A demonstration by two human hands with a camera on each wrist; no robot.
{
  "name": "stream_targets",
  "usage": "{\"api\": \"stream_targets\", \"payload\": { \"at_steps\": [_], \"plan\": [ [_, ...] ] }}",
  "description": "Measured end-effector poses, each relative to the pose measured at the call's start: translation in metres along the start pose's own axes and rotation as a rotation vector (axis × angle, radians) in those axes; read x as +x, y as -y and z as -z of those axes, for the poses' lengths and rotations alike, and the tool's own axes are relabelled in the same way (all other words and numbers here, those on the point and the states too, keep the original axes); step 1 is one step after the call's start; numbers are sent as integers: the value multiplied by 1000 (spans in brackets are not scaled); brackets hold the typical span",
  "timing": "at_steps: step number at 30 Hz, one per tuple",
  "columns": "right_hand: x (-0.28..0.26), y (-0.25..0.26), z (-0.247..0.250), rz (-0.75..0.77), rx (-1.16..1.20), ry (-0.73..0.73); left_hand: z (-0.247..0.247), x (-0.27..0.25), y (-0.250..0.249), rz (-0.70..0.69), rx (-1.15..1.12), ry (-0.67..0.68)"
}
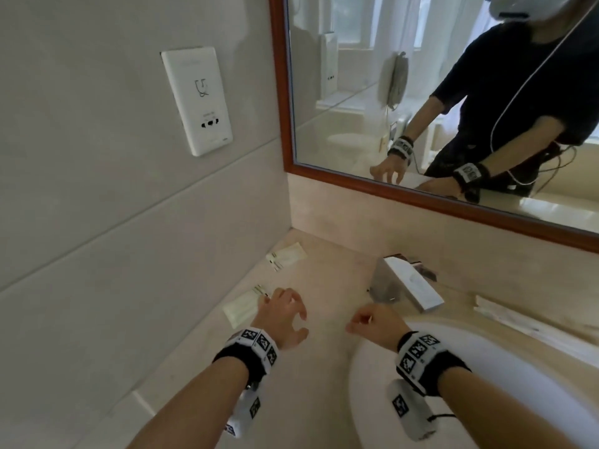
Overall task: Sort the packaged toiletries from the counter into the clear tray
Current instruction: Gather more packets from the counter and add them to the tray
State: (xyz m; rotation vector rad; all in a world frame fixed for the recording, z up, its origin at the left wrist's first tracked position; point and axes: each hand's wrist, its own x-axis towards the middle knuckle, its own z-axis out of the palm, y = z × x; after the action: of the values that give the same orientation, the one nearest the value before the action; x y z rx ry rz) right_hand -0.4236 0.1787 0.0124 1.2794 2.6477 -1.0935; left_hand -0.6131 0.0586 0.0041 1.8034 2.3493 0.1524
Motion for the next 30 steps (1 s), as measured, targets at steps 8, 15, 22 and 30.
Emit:
{"api": "stream_targets", "payload": {
  "at_steps": [8, 15, 22, 30],
  "plan": [
    [72, 52, -22, 45, -41, 38, -3, 26, 70, 255, -47, 9],
    [138, 87, -37, 43, -181, -19, -10, 48, 91, 420, -11, 109],
    [182, 117, -42, 115, -469, 110, -16, 51, 108, 371, -56, 177],
    [214, 129, -52, 90, -736, 280, -13, 63, 126, 395, -268, 221]
  ]
}}
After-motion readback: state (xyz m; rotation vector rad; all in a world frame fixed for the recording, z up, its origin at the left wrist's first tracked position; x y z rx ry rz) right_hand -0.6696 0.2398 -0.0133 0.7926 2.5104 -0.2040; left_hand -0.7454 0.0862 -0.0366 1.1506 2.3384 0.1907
